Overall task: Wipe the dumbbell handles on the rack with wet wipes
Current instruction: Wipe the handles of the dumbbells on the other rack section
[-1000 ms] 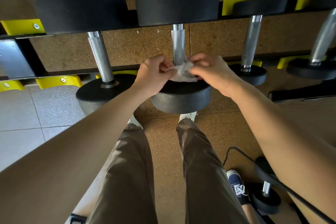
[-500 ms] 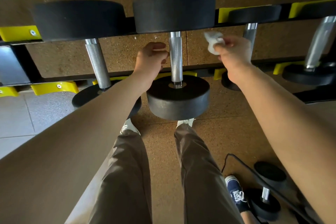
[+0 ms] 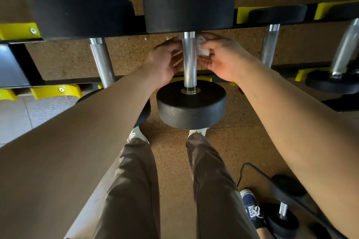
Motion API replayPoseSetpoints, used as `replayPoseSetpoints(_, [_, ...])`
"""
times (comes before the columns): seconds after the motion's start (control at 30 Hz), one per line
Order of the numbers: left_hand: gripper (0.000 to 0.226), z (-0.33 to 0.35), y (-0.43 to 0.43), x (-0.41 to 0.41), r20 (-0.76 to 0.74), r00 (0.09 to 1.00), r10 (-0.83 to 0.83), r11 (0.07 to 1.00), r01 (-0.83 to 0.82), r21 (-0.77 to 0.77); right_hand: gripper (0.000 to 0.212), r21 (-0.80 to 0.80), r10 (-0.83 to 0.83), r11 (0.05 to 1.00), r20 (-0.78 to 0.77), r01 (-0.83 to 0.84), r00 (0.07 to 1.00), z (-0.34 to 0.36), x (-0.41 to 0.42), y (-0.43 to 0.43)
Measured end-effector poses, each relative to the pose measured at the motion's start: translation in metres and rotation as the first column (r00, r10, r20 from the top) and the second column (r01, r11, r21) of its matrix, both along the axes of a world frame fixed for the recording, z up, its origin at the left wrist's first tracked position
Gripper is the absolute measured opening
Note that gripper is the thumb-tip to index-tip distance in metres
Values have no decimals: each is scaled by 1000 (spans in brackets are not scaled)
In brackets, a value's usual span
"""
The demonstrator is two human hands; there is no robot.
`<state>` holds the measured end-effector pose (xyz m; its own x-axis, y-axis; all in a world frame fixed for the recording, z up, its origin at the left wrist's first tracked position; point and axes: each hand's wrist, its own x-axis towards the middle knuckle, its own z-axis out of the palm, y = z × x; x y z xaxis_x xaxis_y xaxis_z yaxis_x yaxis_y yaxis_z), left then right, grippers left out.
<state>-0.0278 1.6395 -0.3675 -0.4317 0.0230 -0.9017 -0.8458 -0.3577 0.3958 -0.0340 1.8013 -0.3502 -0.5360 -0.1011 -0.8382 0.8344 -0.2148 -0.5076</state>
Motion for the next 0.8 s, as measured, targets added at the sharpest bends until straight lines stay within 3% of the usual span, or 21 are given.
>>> replayPoseSetpoints(0.23, [25,4,-11,2,2,985,173,985,-173,-14,30,46,-180,983,33,179,983,-7,-5,-20])
replayPoseSetpoints(0.33, [31,8,-11,7,7,971,240,971,-240,-9,18,143,-222,966,23,216,975,-7,-4,-21])
replayPoseSetpoints(0.47, [30,10,10,6,63,986,156,982,-148,-119,18,290,-403,874,-15,390,915,2,0,-8])
replayPoseSetpoints(0.6, [29,13,18,-2,96,980,177,983,-170,-74,31,167,-521,843,15,511,854,1,7,-2])
replayPoseSetpoints(0.7, [24,17,10,0,90,946,311,950,-309,-42,22,74,-457,888,46,453,888,-1,8,-17])
replayPoseSetpoints(0.8, [32,21,-5,11,59,899,435,900,-436,9,20,90,-400,914,32,396,916,-2,4,-29])
